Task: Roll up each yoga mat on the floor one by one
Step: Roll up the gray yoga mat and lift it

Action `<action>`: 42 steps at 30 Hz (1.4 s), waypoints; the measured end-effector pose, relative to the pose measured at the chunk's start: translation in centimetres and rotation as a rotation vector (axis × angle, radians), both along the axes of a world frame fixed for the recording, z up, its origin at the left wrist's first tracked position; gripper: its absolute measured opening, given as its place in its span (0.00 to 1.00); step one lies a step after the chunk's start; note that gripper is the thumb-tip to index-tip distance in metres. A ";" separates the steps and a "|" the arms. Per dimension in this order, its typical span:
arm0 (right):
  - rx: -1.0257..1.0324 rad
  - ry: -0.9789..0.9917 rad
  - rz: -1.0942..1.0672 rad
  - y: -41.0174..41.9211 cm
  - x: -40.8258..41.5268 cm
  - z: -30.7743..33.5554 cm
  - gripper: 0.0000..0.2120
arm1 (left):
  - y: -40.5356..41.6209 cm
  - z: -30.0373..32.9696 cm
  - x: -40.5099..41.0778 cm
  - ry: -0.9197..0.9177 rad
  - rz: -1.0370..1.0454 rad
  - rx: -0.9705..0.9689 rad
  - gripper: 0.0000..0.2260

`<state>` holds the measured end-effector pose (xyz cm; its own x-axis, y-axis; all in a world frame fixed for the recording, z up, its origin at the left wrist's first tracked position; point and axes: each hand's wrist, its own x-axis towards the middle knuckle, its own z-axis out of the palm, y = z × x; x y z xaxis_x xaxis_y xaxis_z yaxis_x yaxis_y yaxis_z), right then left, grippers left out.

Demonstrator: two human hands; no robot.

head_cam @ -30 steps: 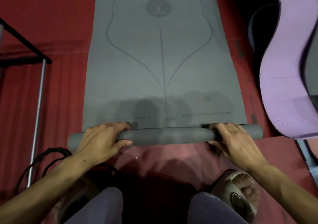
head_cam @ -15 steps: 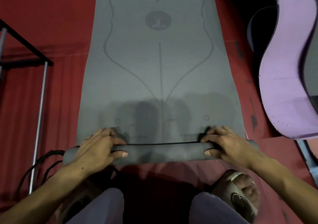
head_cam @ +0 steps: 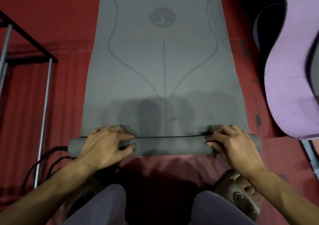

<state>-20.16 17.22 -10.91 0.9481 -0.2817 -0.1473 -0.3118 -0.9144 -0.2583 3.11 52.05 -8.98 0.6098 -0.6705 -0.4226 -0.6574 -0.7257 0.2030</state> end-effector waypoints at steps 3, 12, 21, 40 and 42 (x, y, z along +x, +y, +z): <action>-0.057 -0.018 0.008 1.0 -0.4 0.4 0.19 | -0.3 -0.2 0.0 0.014 0.012 0.021 0.30; -0.091 0.091 0.058 0.6 0.3 0.3 0.28 | 0.7 -1.3 -0.1 -0.161 0.074 -0.152 0.26; -0.071 0.226 -0.001 -0.1 3.1 1.1 0.30 | -0.9 0.2 1.8 -0.144 0.040 0.015 0.36; -0.157 0.081 -0.023 0.2 4.8 1.3 0.17 | -1.7 0.3 4.0 -0.152 0.044 0.007 0.37; -0.168 0.054 0.013 0.2 4.6 1.5 0.18 | -1.9 0.3 4.0 -0.156 0.059 0.018 0.33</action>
<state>-15.57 17.43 -9.40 0.9438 -0.2947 -0.1496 -0.3092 -0.9472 -0.0844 7.07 50.11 -8.68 0.7070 -0.6251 -0.3308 -0.6363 -0.7664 0.0884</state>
